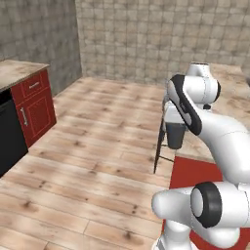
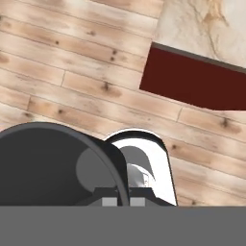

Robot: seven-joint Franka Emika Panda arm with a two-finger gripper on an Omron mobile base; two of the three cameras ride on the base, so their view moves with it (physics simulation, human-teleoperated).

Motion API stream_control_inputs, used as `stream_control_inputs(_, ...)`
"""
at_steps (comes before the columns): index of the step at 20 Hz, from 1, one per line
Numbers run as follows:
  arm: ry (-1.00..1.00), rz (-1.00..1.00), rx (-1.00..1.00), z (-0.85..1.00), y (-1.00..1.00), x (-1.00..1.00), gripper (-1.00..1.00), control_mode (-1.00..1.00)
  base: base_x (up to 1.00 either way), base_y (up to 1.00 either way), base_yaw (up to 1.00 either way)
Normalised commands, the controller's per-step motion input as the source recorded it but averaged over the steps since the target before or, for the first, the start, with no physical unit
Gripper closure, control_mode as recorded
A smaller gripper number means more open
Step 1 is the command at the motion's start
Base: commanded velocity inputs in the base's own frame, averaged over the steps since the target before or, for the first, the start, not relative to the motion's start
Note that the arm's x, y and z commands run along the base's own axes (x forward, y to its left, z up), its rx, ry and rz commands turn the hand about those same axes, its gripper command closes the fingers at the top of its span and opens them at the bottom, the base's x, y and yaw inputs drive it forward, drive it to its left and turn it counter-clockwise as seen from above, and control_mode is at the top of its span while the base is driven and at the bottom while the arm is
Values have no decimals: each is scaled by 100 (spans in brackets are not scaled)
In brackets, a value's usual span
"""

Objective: Pick the kettle and glass cup and place them in the sink. Then turn on the water.

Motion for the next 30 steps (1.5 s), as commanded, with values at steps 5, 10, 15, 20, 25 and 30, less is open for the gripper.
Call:
stream_control_inputs(5,0,0,0,0,0,0,100,100,0,9,56)
stream_control_inputs(10,0,0,0,0,0,0,100,100,0,9,54)
stream_control_inputs(15,0,0,0,0,0,0,100,100,0,12,54)
stream_control_inputs(20,0,0,0,0,0,0,100,100,0,28,49)
stream_control_inputs(25,0,0,0,0,0,0,100,100,0,30,48)
stream_control_inputs(30,0,0,0,0,0,0,100,100,2,28,45)
